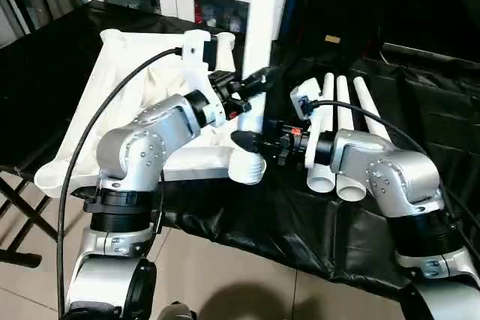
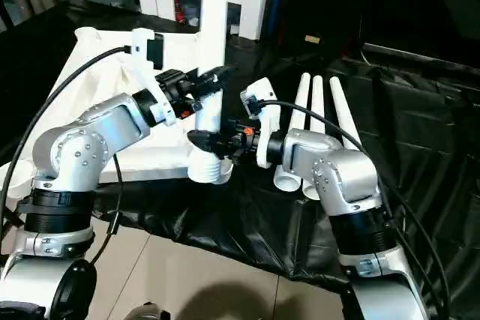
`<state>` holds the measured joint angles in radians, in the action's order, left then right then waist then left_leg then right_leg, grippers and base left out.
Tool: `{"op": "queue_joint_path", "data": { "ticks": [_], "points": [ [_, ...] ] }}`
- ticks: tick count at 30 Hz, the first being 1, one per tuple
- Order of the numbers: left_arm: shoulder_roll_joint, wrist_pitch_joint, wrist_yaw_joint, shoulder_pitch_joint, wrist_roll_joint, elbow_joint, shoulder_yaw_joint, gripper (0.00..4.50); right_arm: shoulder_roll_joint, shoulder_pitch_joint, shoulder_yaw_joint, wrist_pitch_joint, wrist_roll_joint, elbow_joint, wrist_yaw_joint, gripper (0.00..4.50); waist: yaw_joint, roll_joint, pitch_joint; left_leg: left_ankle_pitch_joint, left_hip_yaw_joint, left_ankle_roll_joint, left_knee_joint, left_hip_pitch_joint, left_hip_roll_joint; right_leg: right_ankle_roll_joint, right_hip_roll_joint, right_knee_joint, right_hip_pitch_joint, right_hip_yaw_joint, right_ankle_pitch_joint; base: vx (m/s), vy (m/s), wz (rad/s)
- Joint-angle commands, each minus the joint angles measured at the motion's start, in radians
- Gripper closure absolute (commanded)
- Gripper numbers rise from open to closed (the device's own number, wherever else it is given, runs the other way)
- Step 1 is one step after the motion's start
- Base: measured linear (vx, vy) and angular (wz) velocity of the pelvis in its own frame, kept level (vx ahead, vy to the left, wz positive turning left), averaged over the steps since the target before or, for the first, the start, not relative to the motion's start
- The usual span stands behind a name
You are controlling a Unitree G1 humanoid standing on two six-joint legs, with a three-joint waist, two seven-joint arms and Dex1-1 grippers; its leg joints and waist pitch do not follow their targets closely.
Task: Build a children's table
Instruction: Pick table leg
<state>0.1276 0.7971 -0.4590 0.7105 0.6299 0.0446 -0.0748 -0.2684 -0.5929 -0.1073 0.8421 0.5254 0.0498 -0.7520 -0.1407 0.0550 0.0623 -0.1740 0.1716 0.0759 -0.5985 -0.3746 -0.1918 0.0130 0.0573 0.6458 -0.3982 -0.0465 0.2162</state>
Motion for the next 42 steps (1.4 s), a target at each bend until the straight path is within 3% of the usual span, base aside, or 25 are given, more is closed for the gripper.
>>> {"op": "queue_joint_path", "data": {
  "ticks": [1,5,6,10,12,17,23,25,28,33,35,36,39,42],
  "points": [
    [0.004,-0.014,-0.028,0.004,-0.005,-0.030,0.023,2.64,-0.006,-0.016,-0.003,0.023,0.014,0.011,-0.010,1.42,0.003,-0.001,-0.073,-0.086,-0.007,0.024,0.063,0.012,-0.030,0.155,0.074,-0.075,0.060,0.047,0.025,0.000,0.000,0.00],
    [0.016,0.000,-0.067,-0.003,0.013,-0.053,0.045,2.64,-0.007,-0.018,-0.011,0.031,0.019,0.023,-0.030,1.42,0.003,-0.001,-0.073,-0.081,-0.007,0.024,0.063,0.012,-0.031,0.159,0.074,-0.073,0.059,0.046,0.020,0.000,0.000,0.00],
    [0.017,0.005,-0.071,-0.003,0.016,-0.057,0.047,2.64,-0.006,-0.019,-0.012,0.031,0.019,0.027,-0.034,1.68,0.003,0.000,-0.072,-0.082,-0.007,0.024,0.062,0.012,-0.031,0.160,0.074,-0.073,0.059,0.047,0.019,0.000,0.000,0.00],
    [0.018,0.005,-0.078,-0.004,0.015,-0.059,0.050,2.64,-0.002,-0.023,-0.009,0.029,0.016,0.037,-0.036,1.78,0.004,0.000,-0.072,-0.088,-0.007,0.026,0.063,0.012,-0.031,0.155,0.074,-0.075,0.060,0.047,0.034,0.000,0.000,0.00],
    [0.021,0.008,-0.087,-0.006,0.018,-0.060,0.050,2.64,0.002,-0.025,-0.005,0.029,0.020,0.044,-0.039,2.16,0.004,-0.002,-0.073,-0.087,-0.007,0.028,0.062,0.012,-0.030,0.157,0.074,-0.074,0.059,0.046,0.030,0.000,0.000,0.00],
    [0.024,0.013,-0.097,-0.005,0.022,-0.058,0.051,2.64,0.004,-0.023,-0.001,0.030,0.025,0.047,-0.043,2.48,0.003,-0.002,-0.073,-0.082,-0.007,0.029,0.063,0.012,-0.031,0.158,0.073,-0.073,0.059,0.046,0.019,0.000,0.000,0.00],
    [0.028,0.008,-0.100,-0.003,0.019,-0.054,0.050,2.64,0.007,-0.019,0.003,0.026,0.031,0.048,-0.045,2.56,0.003,-0.005,-0.073,-0.090,-0.008,0.033,0.063,0.012,-0.031,0.160,0.074,-0.074,0.060,0.046,0.021,0.000,0.000,0.00],
    [0.031,-0.002,-0.083,-0.001,-0.002,-0.046,0.049,2.08,0.012,-0.016,0.005,0.015,0.026,0.046,-0.036,2.57,0.002,-0.005,-0.074,-0.091,-0.008,0.034,0.063,0.012,-0.031,0.159,0.074,-0.074,0.060,0.046,0.022,0.000,0.000,0.00],
    [0.031,-0.021,-0.118,-0.006,0.011,-0.049,0.043,1.89,0.019,-0.009,0.005,-0.016,0.011,0.048,-0.026,2.57,0.003,-0.005,-0.074,-0.088,-0.008,0.036,0.063,0.013,-0.031,0.162,0.074,-0.073,0.059,0.046,0.015,0.000,0.000,0.00],
    [0.043,-0.175,-0.122,-0.030,-0.079,-0.052,0.059,1.73,0.061,-0.002,0.032,-0.083,-0.014,0.070,0.044,2.57,0.003,-0.005,-0.072,-0.095,-0.008,0.033,0.065,0.011,-0.032,0.156,0.076,-0.075,0.058,0.046,0.022,0.000,0.000,0.00],
    [0.079,-0.282,-0.106,-0.040,-0.167,-0.016,0.070,1.73,0.089,-0.005,0.057,-0.138,-0.037,0.102,0.100,2.57,0.006,-0.008,-0.073,-0.106,-0.010,0.045,0.068,0.015,-0.033,0.135,0.077,-0.079,0.056,0.046,0.053,0.000,0.000,0.00],
    [0.079,-0.282,-0.106,-0.040,-0.167,-0.016,0.070,1.73,0.089,-0.005,0.057,-0.138,-0.037,0.102,0.100,2.57,0.008,-0.008,-0.073,-0.106,-0.009,0.049,0.068,0.014,-0.033,0.131,0.075,-0.077,0.055,0.046,0.053,0.000,0.000,0.00],
    [0.165,-0.352,-0.170,-0.056,-0.228,0.035,0.091,1.73,0.104,-0.005,0.058,-0.226,-0.098,0.150,0.170,2.57,0.011,-0.009,-0.074,-0.102,-0.009,0.063,0.070,0.016,-0.030,0.117,0.073,-0.073,0.053,0.046,0.055,0.000,0.000,0.00],
    [0.268,-0.439,-0.259,-0.086,-0.321,0.097,0.162,1.73,0.112,0.004,0.054,-0.323,-0.149,0.190,0.212,2.58,0.015,-0.012,-0.075,-0.101,-0.010,0.069,0.071,0.017,-0.030,0.110,0.072,-0.072,0.051,0.046,0.037,0.000,0.000,0.00]
  ]
}}
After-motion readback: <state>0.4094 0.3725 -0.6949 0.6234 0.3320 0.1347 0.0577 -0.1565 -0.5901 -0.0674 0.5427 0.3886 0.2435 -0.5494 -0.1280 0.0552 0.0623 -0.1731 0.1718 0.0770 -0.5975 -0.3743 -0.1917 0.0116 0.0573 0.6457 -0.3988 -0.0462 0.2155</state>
